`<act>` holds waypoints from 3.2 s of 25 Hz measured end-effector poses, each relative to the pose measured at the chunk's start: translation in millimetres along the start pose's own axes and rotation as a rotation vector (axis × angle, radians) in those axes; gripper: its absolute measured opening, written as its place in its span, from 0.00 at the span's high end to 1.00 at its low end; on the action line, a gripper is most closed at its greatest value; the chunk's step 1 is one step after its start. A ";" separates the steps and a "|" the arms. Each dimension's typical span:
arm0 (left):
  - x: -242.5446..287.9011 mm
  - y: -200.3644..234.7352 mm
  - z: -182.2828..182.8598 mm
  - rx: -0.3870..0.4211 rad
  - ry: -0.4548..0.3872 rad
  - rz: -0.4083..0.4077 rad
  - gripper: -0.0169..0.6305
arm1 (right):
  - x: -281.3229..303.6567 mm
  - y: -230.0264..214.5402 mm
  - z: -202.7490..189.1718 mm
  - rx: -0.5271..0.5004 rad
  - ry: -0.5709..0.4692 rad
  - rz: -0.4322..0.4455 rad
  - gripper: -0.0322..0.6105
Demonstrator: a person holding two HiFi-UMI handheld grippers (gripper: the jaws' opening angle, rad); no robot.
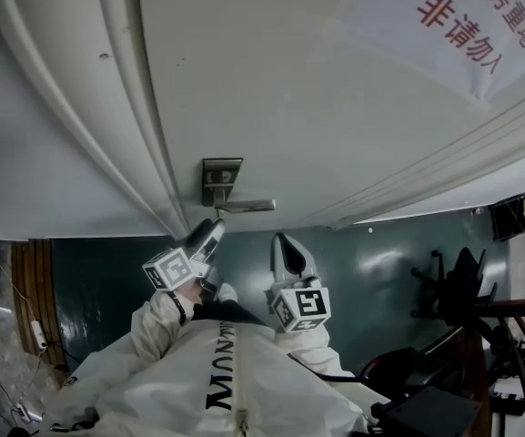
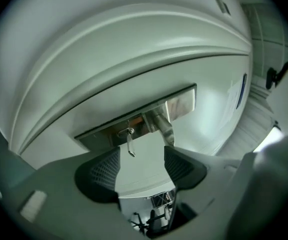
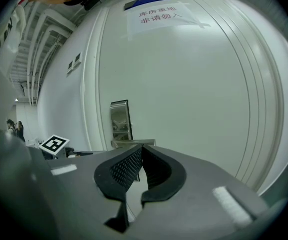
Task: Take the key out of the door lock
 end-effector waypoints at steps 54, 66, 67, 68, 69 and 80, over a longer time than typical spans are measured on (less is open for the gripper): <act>33.0 26.8 2.0 -0.311 -0.098 -0.021 0.94 | -11.8 -19.5 -14.7 0.029 0.060 -0.043 0.96; 8.6 16.6 -19.3 -0.265 -0.062 -0.048 0.94 | -14.8 -17.3 -17.1 0.039 0.052 -0.028 0.96; 7.9 15.1 -18.5 -0.255 -0.063 -0.049 0.94 | -14.7 -15.7 -17.5 0.039 0.052 -0.022 0.96; 6.9 14.4 -18.1 -0.247 -0.064 -0.047 0.94 | -14.5 -14.5 -17.6 0.038 0.052 -0.016 0.96; 5.6 14.2 -18.2 -0.240 -0.063 -0.043 0.94 | -14.2 -13.5 -17.5 0.037 0.051 -0.012 0.96; -15.8 15.8 -13.7 0.159 0.040 0.164 0.94 | -7.0 -9.3 -15.2 0.033 0.041 0.036 0.96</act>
Point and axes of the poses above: the fingertips, and each gripper's own axes: x forward along the fingers, y to its left, z out of its top, the point moved 6 cm from there along -x, backward along the fingers, and after that the axes turned 1 degree about y, right-handed, at the moved point
